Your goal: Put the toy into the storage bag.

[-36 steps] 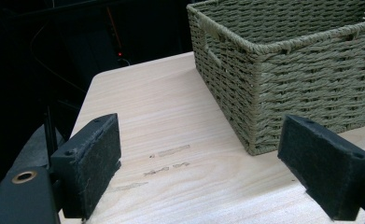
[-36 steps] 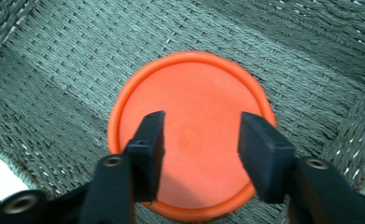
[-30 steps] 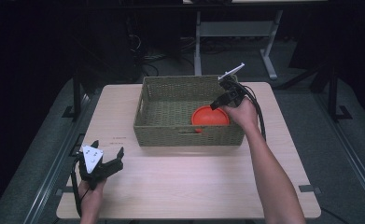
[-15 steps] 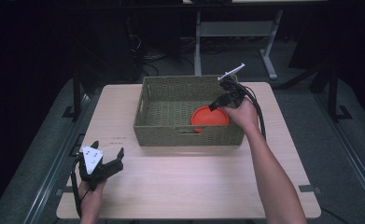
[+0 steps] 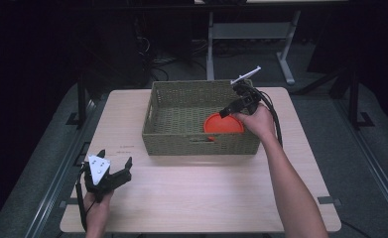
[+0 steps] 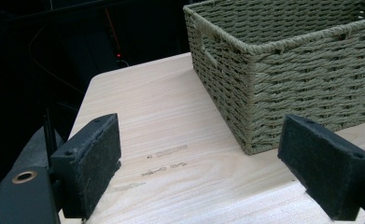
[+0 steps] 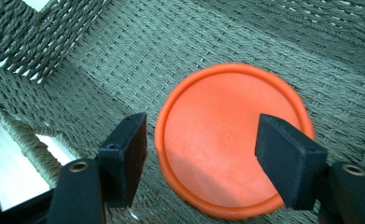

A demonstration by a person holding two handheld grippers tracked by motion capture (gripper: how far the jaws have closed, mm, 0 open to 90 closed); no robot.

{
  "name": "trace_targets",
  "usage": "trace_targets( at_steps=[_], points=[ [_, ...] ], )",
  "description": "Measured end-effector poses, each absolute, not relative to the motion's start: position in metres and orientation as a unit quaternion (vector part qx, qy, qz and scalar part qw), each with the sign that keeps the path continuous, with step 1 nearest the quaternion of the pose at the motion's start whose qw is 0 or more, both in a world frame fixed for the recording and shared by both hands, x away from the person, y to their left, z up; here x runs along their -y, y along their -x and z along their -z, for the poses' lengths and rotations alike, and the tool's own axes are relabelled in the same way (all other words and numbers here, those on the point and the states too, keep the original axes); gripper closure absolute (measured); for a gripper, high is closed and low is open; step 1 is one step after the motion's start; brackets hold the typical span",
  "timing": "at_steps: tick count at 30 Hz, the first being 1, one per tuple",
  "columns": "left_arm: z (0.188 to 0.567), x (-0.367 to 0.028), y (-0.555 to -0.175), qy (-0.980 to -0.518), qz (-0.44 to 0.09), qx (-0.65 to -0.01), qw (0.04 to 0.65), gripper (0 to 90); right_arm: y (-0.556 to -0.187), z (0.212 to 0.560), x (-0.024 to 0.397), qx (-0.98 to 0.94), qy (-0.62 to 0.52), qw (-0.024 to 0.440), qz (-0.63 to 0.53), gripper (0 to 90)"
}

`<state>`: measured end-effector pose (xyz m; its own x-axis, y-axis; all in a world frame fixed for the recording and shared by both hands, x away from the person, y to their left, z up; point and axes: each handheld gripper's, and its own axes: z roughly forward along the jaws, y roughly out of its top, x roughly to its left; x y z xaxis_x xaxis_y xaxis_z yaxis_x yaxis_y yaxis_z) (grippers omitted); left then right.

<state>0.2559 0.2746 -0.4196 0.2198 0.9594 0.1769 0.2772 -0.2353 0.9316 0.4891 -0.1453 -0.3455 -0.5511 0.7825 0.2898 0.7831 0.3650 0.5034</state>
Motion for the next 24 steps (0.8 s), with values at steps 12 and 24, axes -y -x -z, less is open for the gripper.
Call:
trace_targets(
  at_steps=[12,24],
  points=[
    [0.420,-0.275,-0.256,-0.666,-0.418,-0.463,0.408,12.7,-0.481,0.335,0.148,0.826,0.466,-0.003,0.316,31.9],
    [0.420,-0.274,-0.256,-0.666,-0.418,-0.464,0.408,12.7,-0.471,0.330,0.158,0.824,0.464,0.000,0.326,30.5]
  ],
)
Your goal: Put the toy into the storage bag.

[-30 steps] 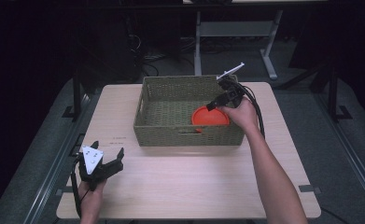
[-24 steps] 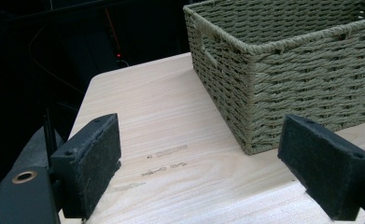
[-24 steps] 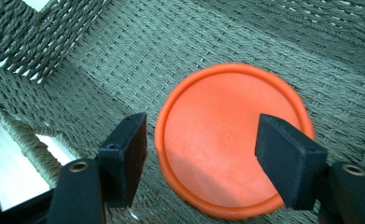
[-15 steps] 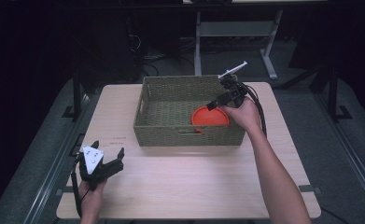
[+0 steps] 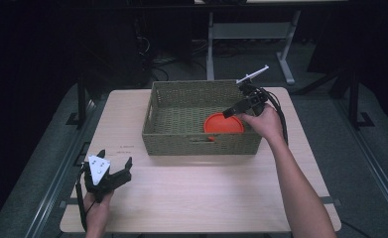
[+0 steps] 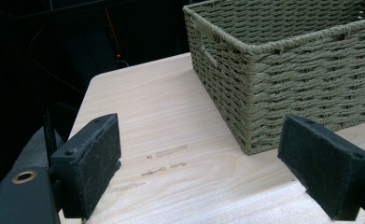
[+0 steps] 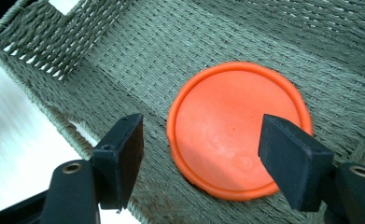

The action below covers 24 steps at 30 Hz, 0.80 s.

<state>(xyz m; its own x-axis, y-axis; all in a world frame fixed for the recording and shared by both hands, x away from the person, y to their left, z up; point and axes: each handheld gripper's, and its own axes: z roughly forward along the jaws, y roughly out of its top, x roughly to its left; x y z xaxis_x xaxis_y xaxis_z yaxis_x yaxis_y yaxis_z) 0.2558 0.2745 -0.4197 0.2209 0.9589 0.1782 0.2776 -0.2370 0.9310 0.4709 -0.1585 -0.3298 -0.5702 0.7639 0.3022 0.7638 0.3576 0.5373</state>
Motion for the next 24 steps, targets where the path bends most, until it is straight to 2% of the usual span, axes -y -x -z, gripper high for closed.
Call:
trace_targets(
  at_steps=[24],
  points=[
    [0.420,-0.273,-0.256,-0.665,-0.419,-0.463,0.409,12.7,-0.445,0.325,0.177,-0.821,-0.452,0.000,-0.349,29.8]
  ],
)
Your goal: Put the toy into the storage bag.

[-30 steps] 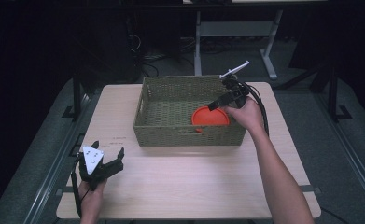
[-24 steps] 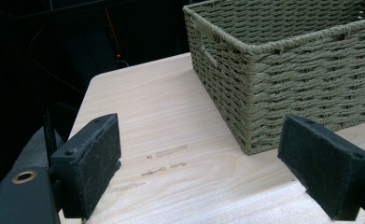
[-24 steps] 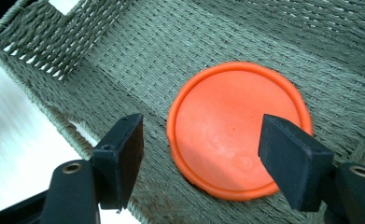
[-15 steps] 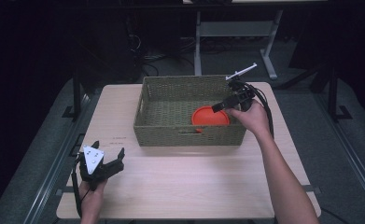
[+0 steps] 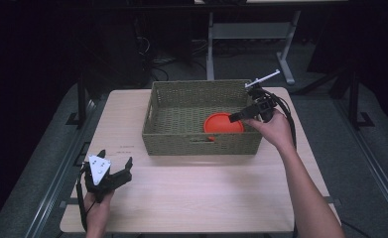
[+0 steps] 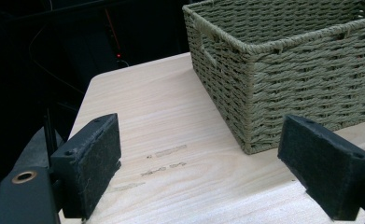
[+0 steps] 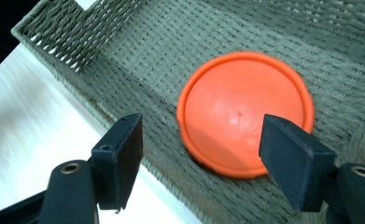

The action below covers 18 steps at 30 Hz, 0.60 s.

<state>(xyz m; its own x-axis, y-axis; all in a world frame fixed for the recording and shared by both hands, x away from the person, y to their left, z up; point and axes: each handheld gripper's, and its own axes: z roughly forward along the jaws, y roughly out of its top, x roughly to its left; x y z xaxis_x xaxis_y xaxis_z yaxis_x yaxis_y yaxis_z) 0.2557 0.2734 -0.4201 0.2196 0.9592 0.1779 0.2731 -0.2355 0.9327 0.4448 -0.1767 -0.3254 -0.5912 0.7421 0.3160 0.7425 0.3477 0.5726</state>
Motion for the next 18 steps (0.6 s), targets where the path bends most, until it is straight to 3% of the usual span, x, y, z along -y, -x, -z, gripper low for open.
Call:
trace_targets(
  at_steps=[18],
  points=[
    [0.420,-0.273,-0.256,-0.669,-0.418,-0.462,0.405,12.7,-0.411,0.324,0.191,0.824,0.433,0.003,0.365,28.8]
  ],
)
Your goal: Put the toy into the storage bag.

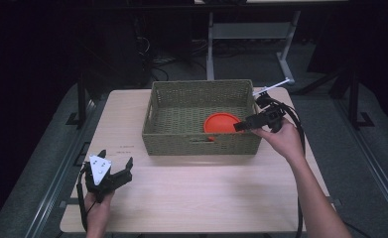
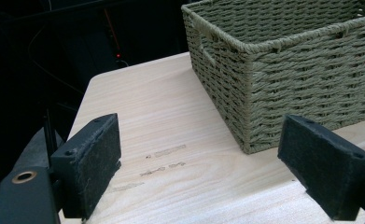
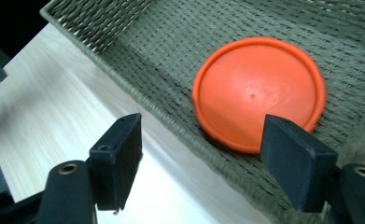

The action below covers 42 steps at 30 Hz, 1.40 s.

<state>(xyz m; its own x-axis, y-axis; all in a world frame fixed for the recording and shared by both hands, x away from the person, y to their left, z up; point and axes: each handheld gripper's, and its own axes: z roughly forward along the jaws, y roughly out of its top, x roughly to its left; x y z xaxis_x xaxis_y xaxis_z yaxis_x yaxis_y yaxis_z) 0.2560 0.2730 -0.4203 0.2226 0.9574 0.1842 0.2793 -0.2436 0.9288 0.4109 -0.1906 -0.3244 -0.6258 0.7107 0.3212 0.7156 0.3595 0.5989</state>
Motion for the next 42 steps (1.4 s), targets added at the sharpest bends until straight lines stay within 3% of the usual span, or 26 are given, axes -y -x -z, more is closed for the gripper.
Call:
trace_targets(
  at_steps=[21,42],
  points=[
    [0.420,-0.273,-0.256,-0.667,-0.422,-0.461,0.406,12.7,-0.364,0.345,0.202,0.833,0.402,0.016,0.380,26.7],
    [0.420,-0.271,-0.255,-0.667,-0.421,-0.461,0.407,12.7,-0.328,0.388,0.232,0.826,0.411,0.026,0.384,23.8]
  ],
)
